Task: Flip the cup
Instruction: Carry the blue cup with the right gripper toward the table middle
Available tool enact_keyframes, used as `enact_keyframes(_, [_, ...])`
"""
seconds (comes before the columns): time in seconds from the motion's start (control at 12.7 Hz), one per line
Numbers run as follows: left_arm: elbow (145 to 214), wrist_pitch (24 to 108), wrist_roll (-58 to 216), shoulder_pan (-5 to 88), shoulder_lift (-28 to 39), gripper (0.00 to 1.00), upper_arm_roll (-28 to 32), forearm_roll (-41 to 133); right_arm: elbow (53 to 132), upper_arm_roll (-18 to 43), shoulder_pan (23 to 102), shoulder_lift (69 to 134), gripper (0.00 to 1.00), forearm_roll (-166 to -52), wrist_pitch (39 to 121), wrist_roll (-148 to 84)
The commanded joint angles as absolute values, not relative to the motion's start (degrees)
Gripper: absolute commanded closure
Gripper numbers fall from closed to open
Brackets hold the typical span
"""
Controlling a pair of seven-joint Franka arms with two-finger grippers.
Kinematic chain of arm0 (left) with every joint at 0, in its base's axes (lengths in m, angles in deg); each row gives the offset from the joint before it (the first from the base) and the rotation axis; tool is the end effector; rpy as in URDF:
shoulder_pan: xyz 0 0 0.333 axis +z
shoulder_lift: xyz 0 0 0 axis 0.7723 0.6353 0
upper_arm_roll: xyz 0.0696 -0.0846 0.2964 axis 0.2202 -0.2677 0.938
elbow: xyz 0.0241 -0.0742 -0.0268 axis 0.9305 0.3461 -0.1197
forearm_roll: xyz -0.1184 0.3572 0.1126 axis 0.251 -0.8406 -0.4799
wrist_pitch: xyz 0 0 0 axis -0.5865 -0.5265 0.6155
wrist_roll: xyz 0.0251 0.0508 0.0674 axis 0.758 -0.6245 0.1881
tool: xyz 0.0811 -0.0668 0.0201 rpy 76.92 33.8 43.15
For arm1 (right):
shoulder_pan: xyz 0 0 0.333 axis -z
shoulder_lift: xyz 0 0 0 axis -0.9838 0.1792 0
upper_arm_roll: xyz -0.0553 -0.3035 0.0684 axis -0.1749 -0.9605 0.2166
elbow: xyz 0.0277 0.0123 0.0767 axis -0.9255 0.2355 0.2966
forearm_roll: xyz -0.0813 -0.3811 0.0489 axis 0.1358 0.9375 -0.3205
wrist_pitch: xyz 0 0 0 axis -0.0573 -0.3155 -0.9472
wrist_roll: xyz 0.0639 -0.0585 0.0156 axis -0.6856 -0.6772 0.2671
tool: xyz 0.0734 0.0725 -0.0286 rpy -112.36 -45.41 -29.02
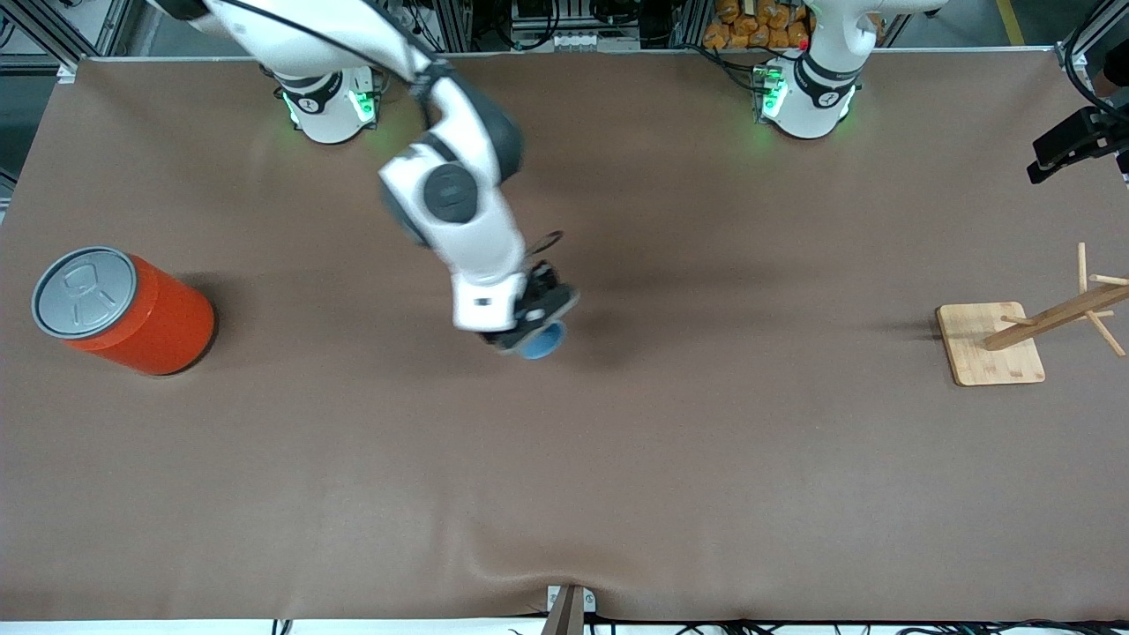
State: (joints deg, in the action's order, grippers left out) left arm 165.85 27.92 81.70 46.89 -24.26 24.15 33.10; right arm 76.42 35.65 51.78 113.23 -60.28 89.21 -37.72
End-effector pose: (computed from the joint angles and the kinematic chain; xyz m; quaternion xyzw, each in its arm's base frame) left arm 0.5118 0.0117 0.6809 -0.9985 -0.0424 0.0202 0.0294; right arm 0.5422 0.4845 0.3485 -0.9131 -0.4019 -0.0645 0.0252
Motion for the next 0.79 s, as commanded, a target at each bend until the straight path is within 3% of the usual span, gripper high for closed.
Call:
enact_keyframes(0.0, [165.6,27.0,81.7,47.0,-24.6,0.0,23.9,32.2,63.1,34.5,45.6,125.2,0.86,-52.8,89.4,-22.8])
enact_keyframes(0.39, [165.6,26.9,81.6,47.0,-24.6,0.0,23.9,32.2,59.8,28.7,33.6,131.8,0.88,-47.0,89.8,-16.7])
enact_keyframes(0.71, [165.4,27.0,81.8,47.0,-24.8,0.0,23.9,32.3,59.9,27.4,30.1,133.8,0.88,-46.9,90.4,-19.6])
